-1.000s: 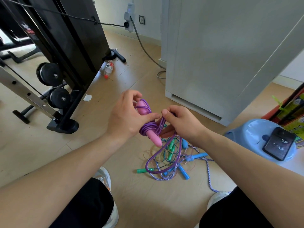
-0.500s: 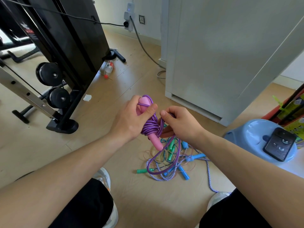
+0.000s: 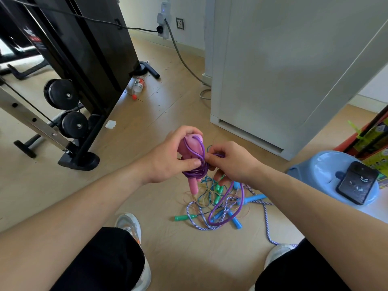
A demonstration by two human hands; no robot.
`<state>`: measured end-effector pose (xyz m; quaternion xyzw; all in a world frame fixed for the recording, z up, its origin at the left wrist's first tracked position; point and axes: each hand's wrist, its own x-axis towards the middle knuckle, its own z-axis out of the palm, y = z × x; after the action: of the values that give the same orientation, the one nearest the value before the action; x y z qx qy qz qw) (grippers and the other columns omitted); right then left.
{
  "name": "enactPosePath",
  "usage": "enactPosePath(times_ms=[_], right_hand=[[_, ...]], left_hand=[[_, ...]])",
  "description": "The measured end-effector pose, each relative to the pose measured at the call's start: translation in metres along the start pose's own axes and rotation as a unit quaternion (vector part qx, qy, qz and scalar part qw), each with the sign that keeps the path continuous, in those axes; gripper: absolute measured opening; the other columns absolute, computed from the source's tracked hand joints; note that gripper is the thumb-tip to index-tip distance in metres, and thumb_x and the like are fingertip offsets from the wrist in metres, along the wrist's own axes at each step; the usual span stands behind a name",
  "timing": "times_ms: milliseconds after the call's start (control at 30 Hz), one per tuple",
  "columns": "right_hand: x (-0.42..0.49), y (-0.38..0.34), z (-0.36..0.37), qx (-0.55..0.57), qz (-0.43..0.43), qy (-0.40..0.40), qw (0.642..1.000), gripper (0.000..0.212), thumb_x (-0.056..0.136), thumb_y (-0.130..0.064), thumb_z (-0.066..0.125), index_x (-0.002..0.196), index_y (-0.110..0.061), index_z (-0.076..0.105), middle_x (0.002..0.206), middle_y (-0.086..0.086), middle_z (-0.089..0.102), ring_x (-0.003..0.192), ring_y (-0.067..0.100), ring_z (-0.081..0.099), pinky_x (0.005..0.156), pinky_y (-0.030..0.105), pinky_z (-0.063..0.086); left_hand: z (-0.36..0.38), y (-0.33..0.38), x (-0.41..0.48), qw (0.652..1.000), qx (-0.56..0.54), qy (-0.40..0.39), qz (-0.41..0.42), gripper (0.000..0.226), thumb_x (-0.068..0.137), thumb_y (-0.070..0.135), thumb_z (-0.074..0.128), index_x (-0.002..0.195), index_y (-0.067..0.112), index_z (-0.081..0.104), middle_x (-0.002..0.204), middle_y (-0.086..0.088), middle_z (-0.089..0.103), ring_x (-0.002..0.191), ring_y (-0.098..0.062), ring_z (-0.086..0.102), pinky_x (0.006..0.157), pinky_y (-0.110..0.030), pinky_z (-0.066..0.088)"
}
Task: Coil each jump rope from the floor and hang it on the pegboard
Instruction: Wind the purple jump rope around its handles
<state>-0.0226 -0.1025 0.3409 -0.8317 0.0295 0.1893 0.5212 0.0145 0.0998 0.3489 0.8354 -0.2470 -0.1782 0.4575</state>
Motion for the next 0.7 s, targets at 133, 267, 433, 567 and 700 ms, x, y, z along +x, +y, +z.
enactPosePath(times_ms=[133, 267, 433, 567, 700], right_hand=[[0.003, 0.002, -0.002, -0.093, -0.028, 0.011, 0.995, 0.026, 0.098, -0.036, 0.059, 0.088, -0.013, 0.068, 0.057, -0.004, 0.053, 0.045, 0.012, 0.049, 0.045, 0.025, 0.048], [0.006, 0.001, 0.0, -0.129, -0.027, 0.005, 0.991, 0.034, 0.097, -0.034, 0.059, 0.085, -0.004, 0.068, 0.056, -0.001, 0.04, 0.044, 0.01, 0.035, 0.048, 0.023, 0.036], [0.001, -0.002, 0.001, 0.019, 0.028, -0.06, 0.998, 0.035, 0.101, -0.021, 0.051, 0.068, -0.012, 0.055, 0.062, 0.002, 0.051, 0.046, 0.012, 0.037, 0.047, 0.026, 0.038], [-0.003, -0.006, 0.0, 0.161, 0.065, -0.082, 0.981, 0.011, 0.099, -0.001, 0.046, 0.104, -0.008, 0.054, 0.074, 0.012, 0.064, 0.049, 0.013, 0.042, 0.046, 0.025, 0.036], [-0.003, -0.009, -0.008, 0.228, 0.058, -0.123, 0.964, 0.02, 0.099, 0.005, 0.041, 0.095, -0.003, 0.058, 0.075, 0.015, 0.063, 0.052, 0.016, 0.055, 0.046, 0.024, 0.05]], left_hand=[[-0.003, 0.004, 0.002, 0.999, 0.003, 0.024, 0.037, 0.042, 0.08, 0.024, 0.083, 0.113, 0.035, 0.06, 0.109, 0.007, 0.063, 0.098, -0.013, 0.063, 0.085, -0.03, 0.054], [0.0, 0.01, -0.002, 0.995, 0.064, 0.045, 0.057, 0.036, 0.069, 0.024, 0.09, 0.096, 0.026, 0.067, 0.094, 0.005, 0.066, 0.083, -0.013, 0.065, 0.075, -0.028, 0.053], [0.003, 0.002, -0.001, 0.999, 0.03, 0.006, -0.015, 0.033, 0.073, 0.017, 0.087, 0.093, 0.019, 0.061, 0.086, 0.002, 0.073, 0.077, -0.018, 0.066, 0.071, -0.027, 0.052], [0.004, -0.009, -0.001, 0.997, -0.02, -0.03, -0.07, 0.036, 0.072, 0.023, 0.085, 0.095, 0.019, 0.059, 0.087, -0.003, 0.074, 0.076, -0.014, 0.065, 0.073, -0.034, 0.054], [0.007, -0.009, -0.002, 0.996, -0.058, -0.009, -0.064, 0.034, 0.077, 0.02, 0.082, 0.105, 0.024, 0.065, 0.093, -0.006, 0.072, 0.083, -0.019, 0.067, 0.078, -0.042, 0.055]])
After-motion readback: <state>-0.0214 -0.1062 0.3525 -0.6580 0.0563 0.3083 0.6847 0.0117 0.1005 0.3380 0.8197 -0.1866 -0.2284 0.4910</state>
